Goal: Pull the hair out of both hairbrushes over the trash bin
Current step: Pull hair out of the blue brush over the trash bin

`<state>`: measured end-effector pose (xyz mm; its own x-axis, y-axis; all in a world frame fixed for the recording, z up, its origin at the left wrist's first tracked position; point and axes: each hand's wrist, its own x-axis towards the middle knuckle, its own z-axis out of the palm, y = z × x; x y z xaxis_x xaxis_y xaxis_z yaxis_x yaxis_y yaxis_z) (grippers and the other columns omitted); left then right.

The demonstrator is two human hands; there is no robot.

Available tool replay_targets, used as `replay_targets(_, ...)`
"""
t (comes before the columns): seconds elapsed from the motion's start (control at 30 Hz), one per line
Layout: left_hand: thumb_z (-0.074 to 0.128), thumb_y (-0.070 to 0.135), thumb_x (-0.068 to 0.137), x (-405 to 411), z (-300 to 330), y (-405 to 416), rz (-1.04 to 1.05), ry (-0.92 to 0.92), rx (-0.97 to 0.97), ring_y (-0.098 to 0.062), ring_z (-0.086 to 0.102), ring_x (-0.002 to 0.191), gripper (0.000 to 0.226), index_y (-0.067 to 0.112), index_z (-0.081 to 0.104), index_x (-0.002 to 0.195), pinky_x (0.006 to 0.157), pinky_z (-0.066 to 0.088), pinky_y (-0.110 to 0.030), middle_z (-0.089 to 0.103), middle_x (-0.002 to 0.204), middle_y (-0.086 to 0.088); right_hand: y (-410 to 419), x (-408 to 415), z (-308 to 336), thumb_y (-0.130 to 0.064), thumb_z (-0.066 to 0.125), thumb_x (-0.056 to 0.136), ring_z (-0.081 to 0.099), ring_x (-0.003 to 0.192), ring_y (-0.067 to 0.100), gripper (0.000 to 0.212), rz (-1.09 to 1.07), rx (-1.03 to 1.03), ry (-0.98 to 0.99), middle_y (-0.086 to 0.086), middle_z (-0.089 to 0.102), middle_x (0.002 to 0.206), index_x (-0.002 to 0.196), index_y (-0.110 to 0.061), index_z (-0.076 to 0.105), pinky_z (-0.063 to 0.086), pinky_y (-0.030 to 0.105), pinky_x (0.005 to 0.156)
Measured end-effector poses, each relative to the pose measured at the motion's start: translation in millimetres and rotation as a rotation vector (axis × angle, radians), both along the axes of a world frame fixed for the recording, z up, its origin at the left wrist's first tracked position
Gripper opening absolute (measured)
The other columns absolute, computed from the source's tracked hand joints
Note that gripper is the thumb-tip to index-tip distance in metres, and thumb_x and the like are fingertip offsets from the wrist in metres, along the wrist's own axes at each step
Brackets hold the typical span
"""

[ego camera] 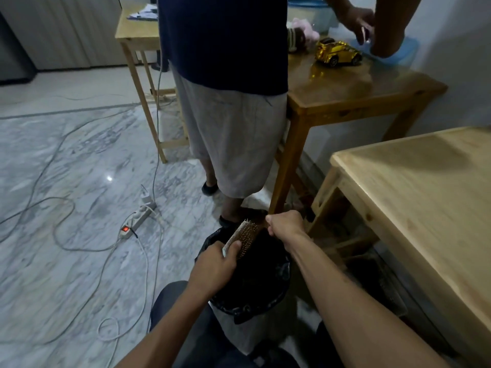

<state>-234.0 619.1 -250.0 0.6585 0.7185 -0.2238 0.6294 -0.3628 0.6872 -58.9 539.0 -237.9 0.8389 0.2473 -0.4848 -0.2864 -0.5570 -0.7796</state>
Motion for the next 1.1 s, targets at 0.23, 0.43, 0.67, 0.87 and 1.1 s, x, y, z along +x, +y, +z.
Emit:
replay_targets(0.23,0.043,0.06,0.097,3.3,-10.4,12.6,0.04,0.039,0.029,-0.02,0.062,0.073,0.049,0.014,0.058,0.092,0.064,0.048,-0.037,0.065,0.08,-0.003,14.2,-3.3,-13.6,-0.034,0.071,0.096,0.063,0.077,0.013,0.024,0.257,0.206,0.22,0.005,0.071,0.094,0.103,-0.012,0.073,0.053,0.023,0.064)
replay_targets(0.43,0.046,0.054,0.099,-5.0,-20.3,26.3,0.148,0.099,-0.079,-0.025,0.057,0.067,0.048,0.017,0.044,0.069,0.057,0.036,-0.035,0.056,0.069,-0.005,20.7,-7.2,-17.7,-0.017,0.078,0.09,0.066,0.066,0.013,0.007,0.118,0.124,0.045,0.004,0.074,0.073,0.092,-0.011,0.081,0.056,0.026,0.068)
replay_targets(0.67,0.045,0.059,0.097,-8.2,-15.8,26.3,0.194,0.073,-0.021,-0.026,0.057,0.07,0.051,0.013,0.047,0.075,0.054,0.033,-0.035,0.057,0.07,-0.006,6.7,5.2,-6.3,-0.024,0.07,0.096,0.069,0.08,0.017,0.02,-0.051,0.131,0.022,0.004,0.076,0.089,0.108,-0.011,0.078,0.059,0.034,0.085)
replay_targets(0.87,0.043,0.061,0.097,-0.4,-5.9,9.3,0.152,0.092,0.11,-0.018,0.051,0.063,0.046,0.017,0.047,0.081,0.05,0.029,-0.032,0.055,0.07,0.0,-9.5,1.1,-0.6,-0.061,0.067,0.089,0.056,0.127,0.02,0.064,0.285,0.154,0.031,-0.004,0.058,0.135,0.143,-0.028,0.057,0.046,0.032,0.097)
replay_targets(1.1,0.049,0.057,0.097,-7.6,0.2,0.3,0.093,0.02,0.026,-0.018,0.053,0.061,0.044,0.021,0.047,0.071,0.052,0.032,-0.032,0.05,0.06,0.004,-16.7,7.8,-3.9,-0.021,0.076,0.092,0.07,0.079,0.018,0.011,0.05,0.16,0.06,0.003,0.076,0.083,0.085,-0.012,0.076,0.053,0.031,0.075)
